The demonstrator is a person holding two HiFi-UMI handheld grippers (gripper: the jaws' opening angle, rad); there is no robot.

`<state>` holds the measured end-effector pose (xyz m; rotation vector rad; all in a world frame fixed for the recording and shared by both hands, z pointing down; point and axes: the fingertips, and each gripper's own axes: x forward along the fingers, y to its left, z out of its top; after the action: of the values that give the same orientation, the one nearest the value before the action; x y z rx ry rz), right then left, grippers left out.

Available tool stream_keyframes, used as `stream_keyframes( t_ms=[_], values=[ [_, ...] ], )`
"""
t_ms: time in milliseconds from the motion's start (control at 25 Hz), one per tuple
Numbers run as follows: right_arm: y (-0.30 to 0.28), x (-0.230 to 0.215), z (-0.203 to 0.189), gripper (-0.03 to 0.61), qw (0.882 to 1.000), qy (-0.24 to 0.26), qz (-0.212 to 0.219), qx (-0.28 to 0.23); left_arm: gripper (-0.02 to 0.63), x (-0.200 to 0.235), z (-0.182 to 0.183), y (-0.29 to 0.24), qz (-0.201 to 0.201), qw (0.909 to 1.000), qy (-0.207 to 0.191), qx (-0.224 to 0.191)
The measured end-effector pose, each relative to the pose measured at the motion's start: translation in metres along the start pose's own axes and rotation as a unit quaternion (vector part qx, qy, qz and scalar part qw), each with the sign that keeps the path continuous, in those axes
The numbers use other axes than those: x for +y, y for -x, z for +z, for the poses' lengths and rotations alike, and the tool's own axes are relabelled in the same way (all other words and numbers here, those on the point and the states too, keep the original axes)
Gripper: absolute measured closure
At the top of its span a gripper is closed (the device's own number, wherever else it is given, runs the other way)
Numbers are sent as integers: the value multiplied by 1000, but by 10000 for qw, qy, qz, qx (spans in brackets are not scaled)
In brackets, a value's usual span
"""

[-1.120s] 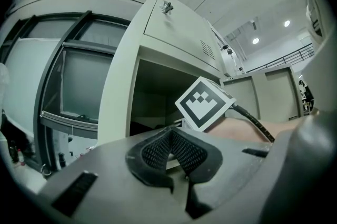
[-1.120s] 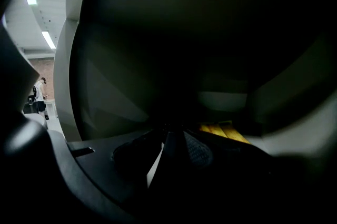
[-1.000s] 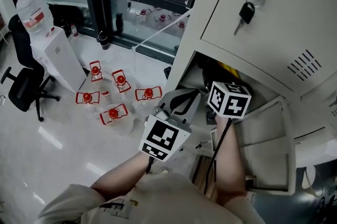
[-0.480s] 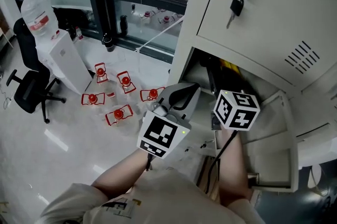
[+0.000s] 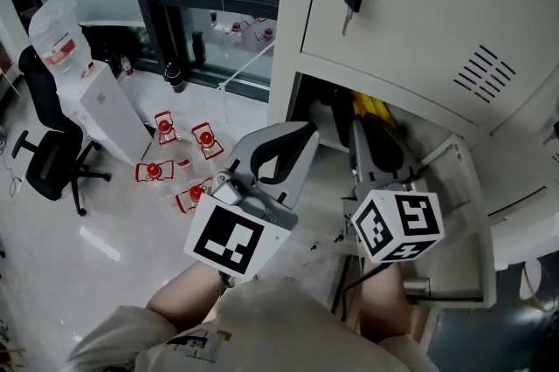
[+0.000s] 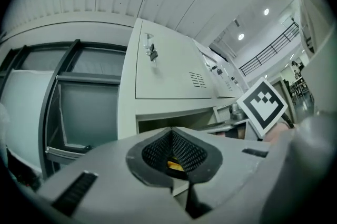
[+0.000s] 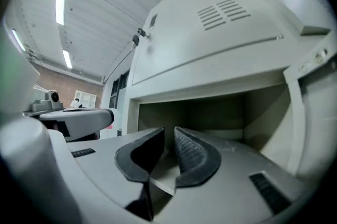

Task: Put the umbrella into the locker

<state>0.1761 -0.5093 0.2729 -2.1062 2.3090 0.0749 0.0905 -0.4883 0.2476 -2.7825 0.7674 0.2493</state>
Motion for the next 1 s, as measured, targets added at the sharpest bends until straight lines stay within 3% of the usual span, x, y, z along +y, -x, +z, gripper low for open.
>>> stream_keyframes(
  t_ms=[240, 440, 680, 1000],
  values=[
    [39, 11, 33, 543, 9980, 114, 144, -601, 604, -4, 15, 14, 7, 9999, 131, -41],
    [58, 16, 35, 558, 9961, 108, 218, -846, 604, -11, 18, 25, -90, 9998, 166, -79],
    [68, 24, 19, 568, 9965, 84, 355, -755, 604, -22, 5, 33, -164, 9998, -9, 109],
    [85, 28, 5, 571, 9973, 58, 405, -613, 604, -28, -25, 42, -181, 9989, 219, 368]
  ],
)
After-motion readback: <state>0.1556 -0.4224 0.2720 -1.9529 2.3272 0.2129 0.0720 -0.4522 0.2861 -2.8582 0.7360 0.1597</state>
